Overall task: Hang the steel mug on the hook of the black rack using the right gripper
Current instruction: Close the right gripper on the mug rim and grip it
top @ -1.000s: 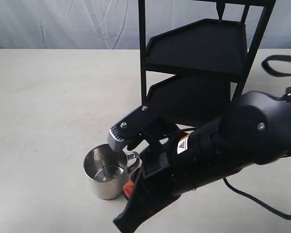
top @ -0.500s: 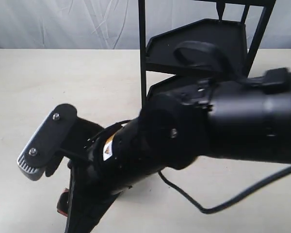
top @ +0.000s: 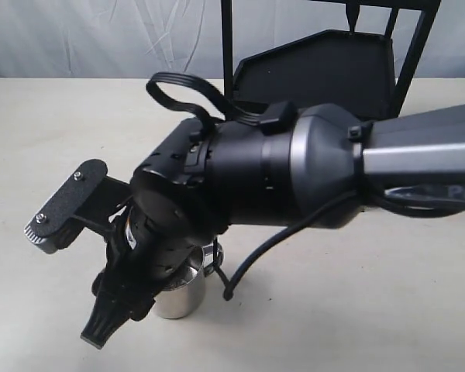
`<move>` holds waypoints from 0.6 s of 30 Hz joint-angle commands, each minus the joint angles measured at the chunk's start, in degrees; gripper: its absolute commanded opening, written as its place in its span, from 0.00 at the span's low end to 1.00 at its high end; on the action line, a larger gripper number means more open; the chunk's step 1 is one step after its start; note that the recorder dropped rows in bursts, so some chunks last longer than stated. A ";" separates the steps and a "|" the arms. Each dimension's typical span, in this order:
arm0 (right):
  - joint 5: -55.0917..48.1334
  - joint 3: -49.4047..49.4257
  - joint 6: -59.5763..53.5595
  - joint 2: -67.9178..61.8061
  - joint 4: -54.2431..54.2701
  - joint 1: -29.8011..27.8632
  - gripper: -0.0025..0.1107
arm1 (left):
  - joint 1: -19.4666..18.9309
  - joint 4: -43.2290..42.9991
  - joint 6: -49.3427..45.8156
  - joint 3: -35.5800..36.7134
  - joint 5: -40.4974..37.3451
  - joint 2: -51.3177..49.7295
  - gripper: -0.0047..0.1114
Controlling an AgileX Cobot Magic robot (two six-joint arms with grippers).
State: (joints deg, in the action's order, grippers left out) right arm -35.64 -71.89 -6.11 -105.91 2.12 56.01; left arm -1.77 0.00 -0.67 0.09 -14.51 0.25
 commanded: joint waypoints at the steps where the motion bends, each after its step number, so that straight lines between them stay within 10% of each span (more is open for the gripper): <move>1: 0.76 -0.52 3.00 -2.97 -0.55 0.00 0.49 | 0.30 0.00 0.26 -0.09 0.77 -0.25 0.04; 5: 6.95 -0.52 4.76 -5.66 -0.55 0.00 0.43 | 0.30 0.00 0.26 -0.09 0.77 -0.25 0.04; 10: 10.20 -0.52 4.76 -6.67 -0.55 0.00 0.02 | 0.30 0.00 0.26 -0.09 0.77 -0.25 0.04; 18: 12.21 5.94 6.79 0.26 -0.82 0.00 0.01 | 0.30 0.00 0.26 -0.09 0.77 -0.25 0.04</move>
State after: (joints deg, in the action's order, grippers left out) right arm -26.14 -69.79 -0.55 -110.09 1.47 56.01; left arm -1.77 0.00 -0.67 0.09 -14.51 0.25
